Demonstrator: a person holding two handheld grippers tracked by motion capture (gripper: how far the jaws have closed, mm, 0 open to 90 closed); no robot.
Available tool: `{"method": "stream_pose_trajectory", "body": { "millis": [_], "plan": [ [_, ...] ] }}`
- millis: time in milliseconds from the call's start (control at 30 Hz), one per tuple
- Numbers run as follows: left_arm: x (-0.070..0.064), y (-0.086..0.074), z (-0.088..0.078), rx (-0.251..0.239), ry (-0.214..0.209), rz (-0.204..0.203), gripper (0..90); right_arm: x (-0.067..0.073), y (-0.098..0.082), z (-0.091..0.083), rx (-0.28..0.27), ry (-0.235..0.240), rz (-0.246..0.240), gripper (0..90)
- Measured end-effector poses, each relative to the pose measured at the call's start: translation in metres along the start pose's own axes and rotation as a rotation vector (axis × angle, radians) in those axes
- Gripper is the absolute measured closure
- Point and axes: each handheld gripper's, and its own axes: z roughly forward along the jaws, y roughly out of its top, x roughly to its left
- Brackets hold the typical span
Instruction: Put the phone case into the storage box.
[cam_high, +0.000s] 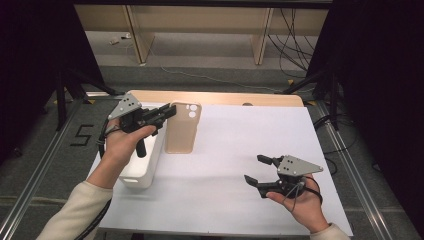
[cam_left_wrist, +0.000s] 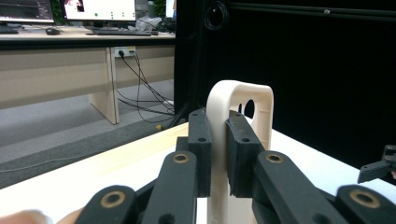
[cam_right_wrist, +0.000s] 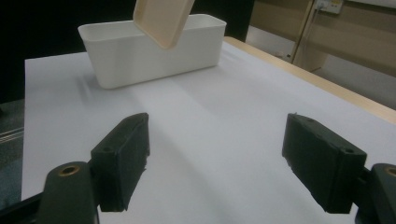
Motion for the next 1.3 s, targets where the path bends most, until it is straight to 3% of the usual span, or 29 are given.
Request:
{"method": "stream_pose_trajectory", "body": {
  "millis": [433,467,500,867,1300],
  "plan": [
    [0.011,0.005,-0.004,-0.011,0.017,0.007,81.7,-0.001,-0.002,-0.002,-0.003,-0.005,0.007,24.4],
    [0.012,0.006,-0.004,-0.012,0.018,0.01,81.7,-0.001,-0.002,-0.004,0.022,-0.01,0.007,24.4],
    [0.014,0.006,-0.004,-0.015,0.018,0.005,81.7,-0.001,-0.002,-0.002,-0.001,-0.007,0.008,24.4],
    [0.026,0.006,-0.006,-0.017,0.045,-0.013,81.7,-0.001,-0.003,-0.004,-0.012,-0.015,0.016,24.4],
    [0.035,0.009,-0.008,-0.029,0.067,-0.006,81.7,-0.002,-0.004,-0.008,-0.015,-0.022,0.034,23.4]
  ]
}}
